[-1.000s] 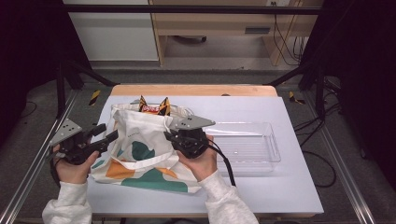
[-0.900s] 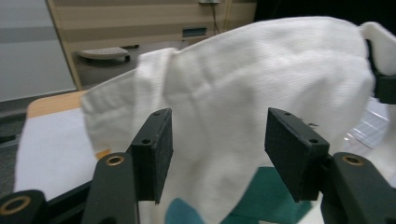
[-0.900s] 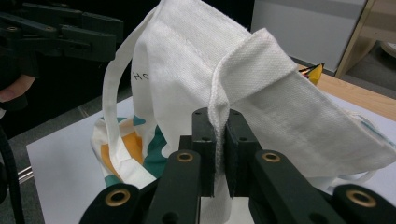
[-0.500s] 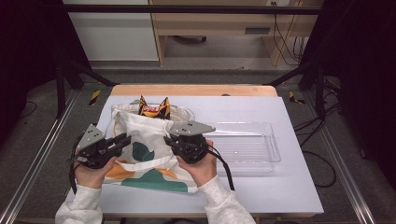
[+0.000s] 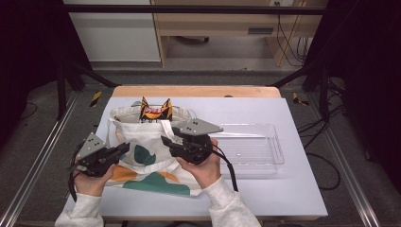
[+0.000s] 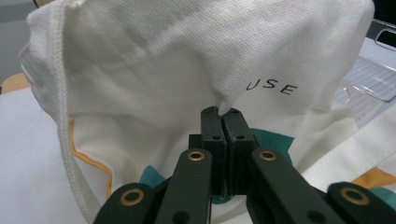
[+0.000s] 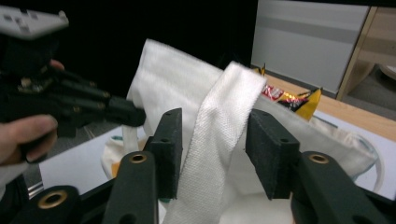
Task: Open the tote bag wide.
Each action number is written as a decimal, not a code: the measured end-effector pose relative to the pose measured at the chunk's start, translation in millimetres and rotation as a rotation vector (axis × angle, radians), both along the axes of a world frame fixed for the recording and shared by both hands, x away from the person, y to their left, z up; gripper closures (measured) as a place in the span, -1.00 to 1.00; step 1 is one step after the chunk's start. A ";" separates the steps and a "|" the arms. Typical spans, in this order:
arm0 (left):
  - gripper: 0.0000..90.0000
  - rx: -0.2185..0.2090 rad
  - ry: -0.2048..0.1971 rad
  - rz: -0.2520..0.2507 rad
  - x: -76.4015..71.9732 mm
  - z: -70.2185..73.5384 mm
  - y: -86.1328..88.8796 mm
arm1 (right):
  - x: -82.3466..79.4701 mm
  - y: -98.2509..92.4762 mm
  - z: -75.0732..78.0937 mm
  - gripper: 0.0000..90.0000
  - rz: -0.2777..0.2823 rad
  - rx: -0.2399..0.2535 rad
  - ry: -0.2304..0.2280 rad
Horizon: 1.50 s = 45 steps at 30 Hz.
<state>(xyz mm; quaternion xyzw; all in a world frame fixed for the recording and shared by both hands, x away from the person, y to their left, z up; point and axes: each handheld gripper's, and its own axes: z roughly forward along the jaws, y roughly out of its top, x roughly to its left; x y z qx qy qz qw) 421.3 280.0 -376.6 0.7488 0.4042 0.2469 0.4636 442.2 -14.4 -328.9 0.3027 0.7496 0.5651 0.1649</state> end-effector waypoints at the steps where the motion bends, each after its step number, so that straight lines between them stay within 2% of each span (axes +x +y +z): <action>1: 0.98 0.005 0.002 -0.002 -1.4 -1.4 -0.2 | 0.2 0.0 2.0 0.19 0.000 0.011 -0.007; 2: 0.98 0.007 0.004 -0.005 -2.2 -2.3 -0.5 | 0.7 0.5 6.4 0.12 -0.009 0.035 -0.029; 5: 0.98 0.023 0.008 -0.015 -5.4 -5.8 -1.8 | 1.9 1.6 12.3 0.08 -0.016 0.060 -0.046; 7: 0.98 0.032 0.012 -0.020 -9.3 -9.1 -1.6 | 2.9 4.8 15.0 0.21 -0.022 0.058 -0.045; 8: 0.98 0.032 0.012 -0.020 -9.3 -9.1 -1.6 | 2.9 4.8 15.0 0.21 -0.022 0.058 -0.045; 10: 0.98 0.039 0.016 -0.022 -12.8 -11.9 -1.1 | 7.3 12.7 12.3 0.43 -0.040 0.027 -0.039; 14: 0.98 0.058 0.027 -0.025 -15.9 -17.7 -1.0 | 14.1 18.6 7.5 0.71 -0.043 0.015 -0.021; 20: 0.97 0.066 0.039 -0.029 -16.3 -23.2 -2.6 | 21.6 25.4 -1.9 0.93 -0.032 -0.024 0.028; 24: 0.85 0.004 0.009 -0.018 -20.3 -14.9 4.0 | 22.8 28.8 -11.5 1.00 -0.033 -0.062 0.053; 28: 0.94 -0.058 -0.056 0.016 -27.8 3.3 15.2 | 22.6 26.6 -16.7 1.00 -0.029 -0.060 0.069; 29: 0.98 -0.078 -0.084 0.036 -29.8 11.0 20.2 | 20.4 26.6 -20.7 1.00 -0.027 -0.065 0.076; 31: 0.98 -0.088 -0.091 0.042 -29.2 15.6 22.9 | 19.5 26.5 -22.4 1.00 -0.021 -0.062 0.078; 32: 1.00 -0.097 -0.097 0.050 -28.3 18.7 24.1 | 15.6 26.8 -27.9 1.00 -0.010 -0.061 0.084; 35: 1.00 -0.094 -0.102 0.051 -21.7 25.0 23.3 | 12.3 27.2 -32.4 1.00 -0.006 -0.066 0.084; 36: 1.00 -0.091 -0.103 0.050 -18.3 26.2 21.7 | 7.9 27.4 -38.6 1.00 0.002 -0.075 0.085; 41: 1.00 -0.058 -0.052 0.037 3.1 23.1 14.2 | 1.3 28.0 -51.1 1.00 0.017 -0.084 0.100; 45: 1.00 -0.009 0.010 0.045 12.9 3.9 14.6 | -4.4 27.8 -64.0 1.00 0.029 -0.091 0.119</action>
